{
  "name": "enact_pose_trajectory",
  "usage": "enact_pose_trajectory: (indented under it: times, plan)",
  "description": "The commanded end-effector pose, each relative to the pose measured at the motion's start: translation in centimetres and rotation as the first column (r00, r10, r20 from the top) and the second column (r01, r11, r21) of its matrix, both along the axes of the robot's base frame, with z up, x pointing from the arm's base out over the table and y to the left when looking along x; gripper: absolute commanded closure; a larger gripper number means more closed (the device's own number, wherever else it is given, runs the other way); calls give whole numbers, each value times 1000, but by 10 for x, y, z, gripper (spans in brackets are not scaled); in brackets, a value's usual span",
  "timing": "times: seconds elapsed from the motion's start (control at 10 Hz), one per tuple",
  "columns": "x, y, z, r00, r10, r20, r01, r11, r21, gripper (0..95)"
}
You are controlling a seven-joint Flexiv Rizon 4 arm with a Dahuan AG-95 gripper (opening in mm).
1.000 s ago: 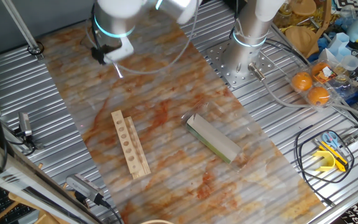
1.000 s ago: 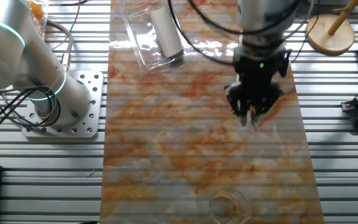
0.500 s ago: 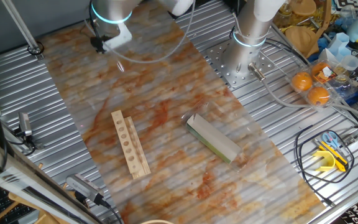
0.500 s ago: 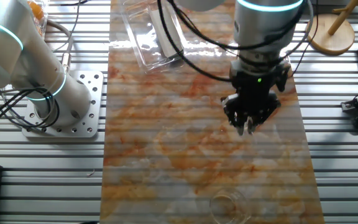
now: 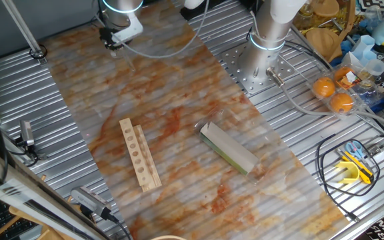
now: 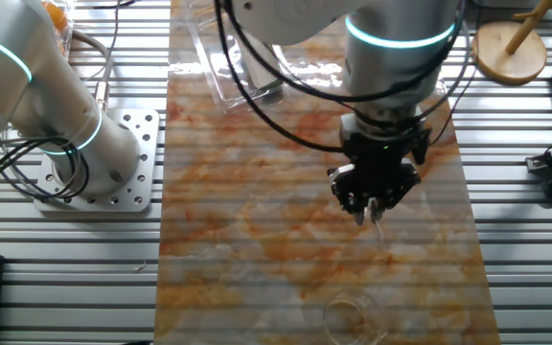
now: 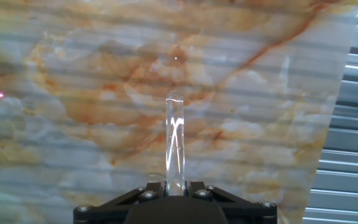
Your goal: Pour out the test tube
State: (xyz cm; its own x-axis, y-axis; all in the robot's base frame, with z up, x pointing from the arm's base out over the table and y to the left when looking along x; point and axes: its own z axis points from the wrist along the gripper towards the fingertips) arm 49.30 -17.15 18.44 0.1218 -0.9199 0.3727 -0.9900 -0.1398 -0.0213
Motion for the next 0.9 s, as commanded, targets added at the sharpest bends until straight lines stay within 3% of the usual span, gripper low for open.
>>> enact_pose_trajectory:
  times: [0.1, 0.6, 0.7, 0.9]
  plan:
    - [1, 0, -1, 1000, -18, 1, 18, 1000, 12, 950]
    - [1, 0, -1, 998, -61, -27, 61, 998, 16, 950]
    - [1, 0, -1, 998, -50, -44, 51, 998, 23, 950]
    - [1, 4, -2, 997, -66, -38, 68, 996, 50, 950]
